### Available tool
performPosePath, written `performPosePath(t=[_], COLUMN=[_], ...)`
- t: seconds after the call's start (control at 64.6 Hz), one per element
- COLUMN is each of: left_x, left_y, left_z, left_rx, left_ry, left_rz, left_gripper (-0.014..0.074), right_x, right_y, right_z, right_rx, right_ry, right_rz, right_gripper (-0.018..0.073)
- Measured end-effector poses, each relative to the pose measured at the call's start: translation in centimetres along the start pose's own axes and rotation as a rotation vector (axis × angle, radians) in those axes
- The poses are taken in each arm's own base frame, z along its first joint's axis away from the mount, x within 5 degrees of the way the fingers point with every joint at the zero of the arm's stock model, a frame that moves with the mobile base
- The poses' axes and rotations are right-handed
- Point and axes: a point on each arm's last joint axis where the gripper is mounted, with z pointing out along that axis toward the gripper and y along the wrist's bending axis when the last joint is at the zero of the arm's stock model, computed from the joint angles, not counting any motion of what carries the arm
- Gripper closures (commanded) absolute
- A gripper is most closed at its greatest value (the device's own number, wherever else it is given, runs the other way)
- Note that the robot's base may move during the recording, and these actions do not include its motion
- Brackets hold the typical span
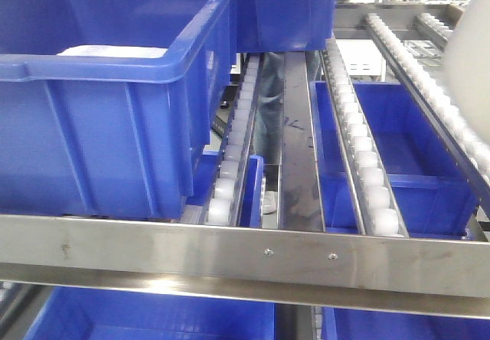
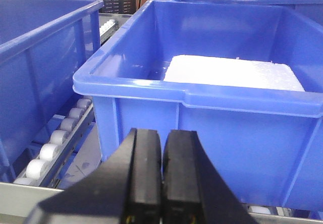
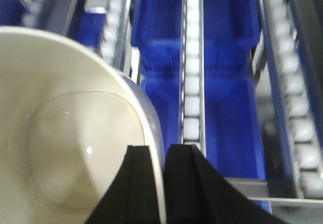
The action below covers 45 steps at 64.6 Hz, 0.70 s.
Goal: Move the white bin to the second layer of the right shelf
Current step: 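Lower the white bin onto the second-layer rollers with the right gripper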
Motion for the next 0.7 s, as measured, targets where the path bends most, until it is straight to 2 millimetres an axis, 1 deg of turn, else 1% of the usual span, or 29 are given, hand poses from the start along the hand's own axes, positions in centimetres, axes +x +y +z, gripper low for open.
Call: performPosePath(t=[0.124,0.263,0.372,0.542,0.697], left_x=[0.0,0.0,0.0,0.0,0.0], left_y=[0.0,0.0,0.0,0.0,0.0], left_z=[0.0,0.0,0.0,0.0,0.0], left_rx=[0.000,0.000,0.000,0.000,0.000], left_ry=[0.000,0.000,0.000,0.000,0.000], left_rz=[0.000,0.000,0.000,0.000,0.000], left_gripper=[0.0512,0.0512,0.0512,0.0512,0.0512], right_x=[-0.2,0.3,0.6,0.8,0.8], right_y=[-0.1,-0.4,-0.6,-1.0,-1.2], right_z=[3.2,7.0,9.0,10.8,11.6], right_rx=[0.017,0.041,0.049,0.063,0.070], right_ry=[0.072,0.165,0.192,0.193,0.186], right_rz=[0.014,0.025,0.037,0.074,0.083], right_gripper=[0.0504,0.0504,0.0504,0.0504,0.0504])
